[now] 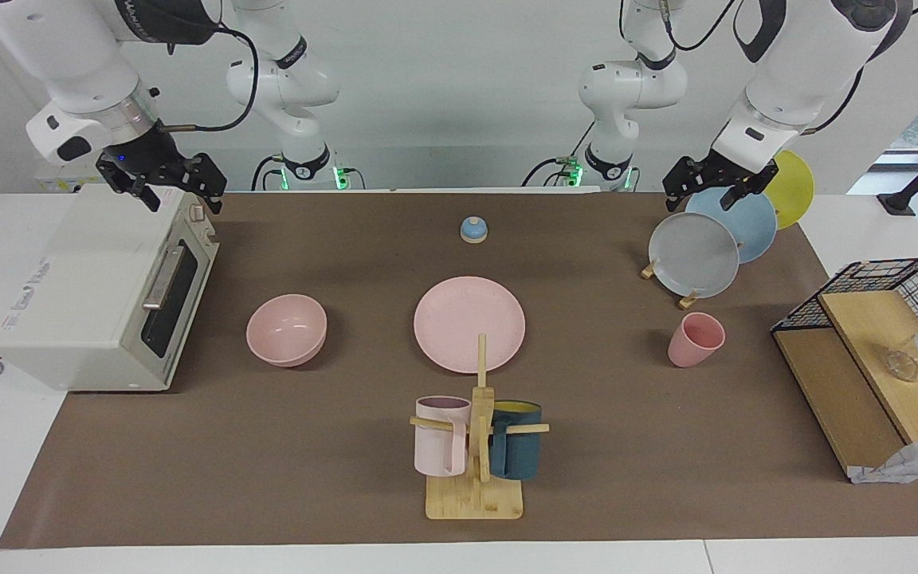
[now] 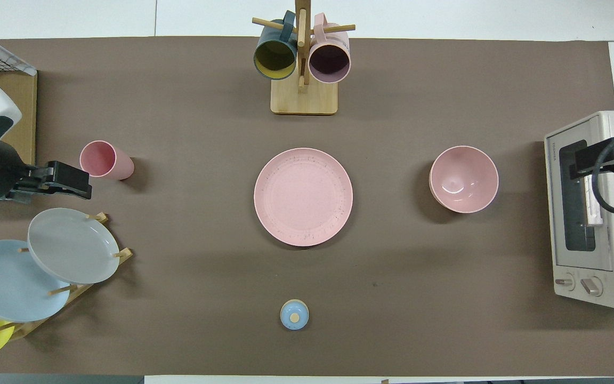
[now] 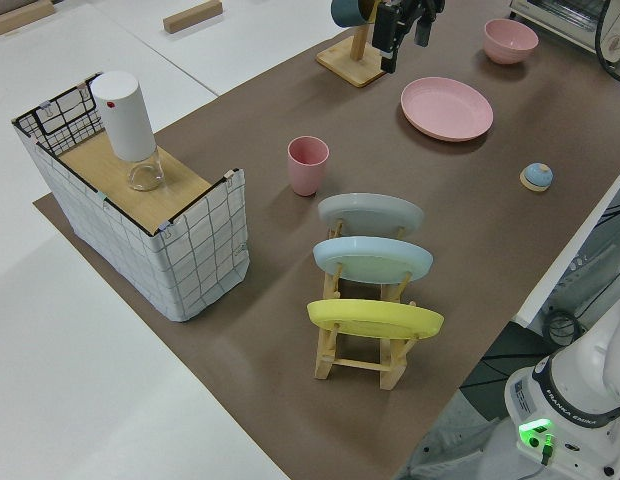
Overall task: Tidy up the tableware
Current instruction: 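Reach the right gripper toward the pink bowl beside the toaster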
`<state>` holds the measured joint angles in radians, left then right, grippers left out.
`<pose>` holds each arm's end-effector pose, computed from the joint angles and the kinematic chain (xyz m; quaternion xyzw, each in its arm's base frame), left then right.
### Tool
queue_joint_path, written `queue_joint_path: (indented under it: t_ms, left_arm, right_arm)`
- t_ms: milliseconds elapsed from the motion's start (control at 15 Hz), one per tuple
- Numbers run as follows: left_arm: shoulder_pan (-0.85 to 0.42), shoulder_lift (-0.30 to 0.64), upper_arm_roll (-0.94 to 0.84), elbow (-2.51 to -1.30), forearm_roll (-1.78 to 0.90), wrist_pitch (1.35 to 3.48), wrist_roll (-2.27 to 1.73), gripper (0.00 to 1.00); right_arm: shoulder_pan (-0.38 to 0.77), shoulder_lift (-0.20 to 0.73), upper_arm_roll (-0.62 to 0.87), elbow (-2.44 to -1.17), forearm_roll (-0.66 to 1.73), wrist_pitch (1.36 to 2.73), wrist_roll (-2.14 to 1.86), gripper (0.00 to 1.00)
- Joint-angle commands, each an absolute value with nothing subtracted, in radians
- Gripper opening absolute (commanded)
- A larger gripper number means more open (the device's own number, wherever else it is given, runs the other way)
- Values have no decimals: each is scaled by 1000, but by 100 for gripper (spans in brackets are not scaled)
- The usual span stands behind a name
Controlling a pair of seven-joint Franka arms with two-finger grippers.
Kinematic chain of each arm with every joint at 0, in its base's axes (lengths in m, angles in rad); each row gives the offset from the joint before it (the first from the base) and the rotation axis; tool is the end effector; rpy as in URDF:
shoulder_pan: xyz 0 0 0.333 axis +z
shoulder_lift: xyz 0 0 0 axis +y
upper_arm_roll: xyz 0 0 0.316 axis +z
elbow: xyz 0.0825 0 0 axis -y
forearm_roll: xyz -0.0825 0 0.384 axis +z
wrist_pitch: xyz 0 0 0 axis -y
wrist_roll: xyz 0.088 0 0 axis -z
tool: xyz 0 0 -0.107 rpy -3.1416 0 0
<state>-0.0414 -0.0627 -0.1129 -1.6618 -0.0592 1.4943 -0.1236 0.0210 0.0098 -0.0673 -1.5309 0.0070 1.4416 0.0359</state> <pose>0.5176 -0.0892 0.6095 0.9982 -0.0157 -0.0557 0.0185 0.5434 -0.0242 0.6270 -0.9979 0.0408 0.0495 0.0034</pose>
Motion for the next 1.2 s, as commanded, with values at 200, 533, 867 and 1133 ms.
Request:
queue_joint_path:
  t_ms: [200, 533, 867, 1133]
  left_arm:
    - [-35, -83, -112, -1680, -66, 1497, -118, 100]
    - [-35, -83, -112, -1680, -66, 1497, -118, 100]
    - [-35, -83, -112, -1680, -66, 1497, -118, 100]
    - [-35, -83, -112, -1680, -66, 1497, -118, 100]
  right_arm:
    - [21, 6, -57, -1535, 25, 1459, 11, 100]
    - [184, 62, -46, -1577, 23, 1616, 121, 100]
    - [229, 198, -46, -1705, 11, 1866, 170, 100]
    - [238, 204, -46, -1839, 12, 2003, 169, 100]
